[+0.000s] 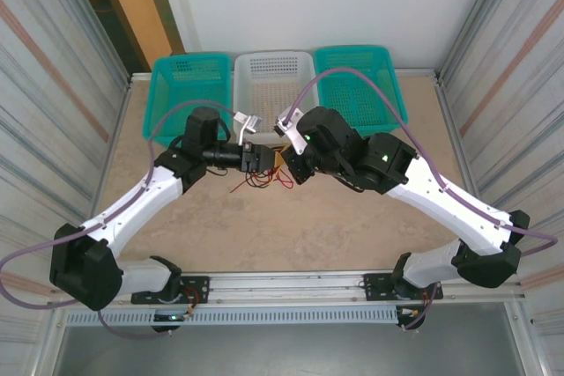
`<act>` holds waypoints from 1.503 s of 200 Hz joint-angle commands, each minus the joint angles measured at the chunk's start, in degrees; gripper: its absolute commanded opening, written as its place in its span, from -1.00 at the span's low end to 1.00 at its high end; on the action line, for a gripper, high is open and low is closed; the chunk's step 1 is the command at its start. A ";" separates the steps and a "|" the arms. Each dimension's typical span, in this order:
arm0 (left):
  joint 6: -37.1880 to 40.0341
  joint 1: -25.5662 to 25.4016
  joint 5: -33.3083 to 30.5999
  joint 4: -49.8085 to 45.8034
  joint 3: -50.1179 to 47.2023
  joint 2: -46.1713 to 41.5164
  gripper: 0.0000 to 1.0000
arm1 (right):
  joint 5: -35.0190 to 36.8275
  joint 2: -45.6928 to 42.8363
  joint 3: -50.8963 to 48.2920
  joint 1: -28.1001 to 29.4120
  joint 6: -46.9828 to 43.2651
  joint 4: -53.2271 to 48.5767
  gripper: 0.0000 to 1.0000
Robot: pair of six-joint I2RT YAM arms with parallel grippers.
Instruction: Untangle the cables
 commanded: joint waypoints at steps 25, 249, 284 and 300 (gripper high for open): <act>-5.08 -0.60 -0.13 5.94 -2.90 -1.94 -0.50 | 2.06 -2.74 -1.52 0.79 -0.57 5.49 -1.00; 54.06 -17.68 -82.87 17.35 -0.63 -13.01 -1.00 | -23.83 -5.94 -2.98 -15.73 42.62 9.52 0.57; 49.59 -17.57 -81.88 14.33 0.13 -14.39 -1.00 | -26.88 -2.14 -3.02 -15.65 42.63 11.03 0.19; 48.07 -17.61 -79.41 12.64 0.26 -15.35 -1.00 | -28.48 -0.69 -3.04 -15.53 42.71 12.91 -0.01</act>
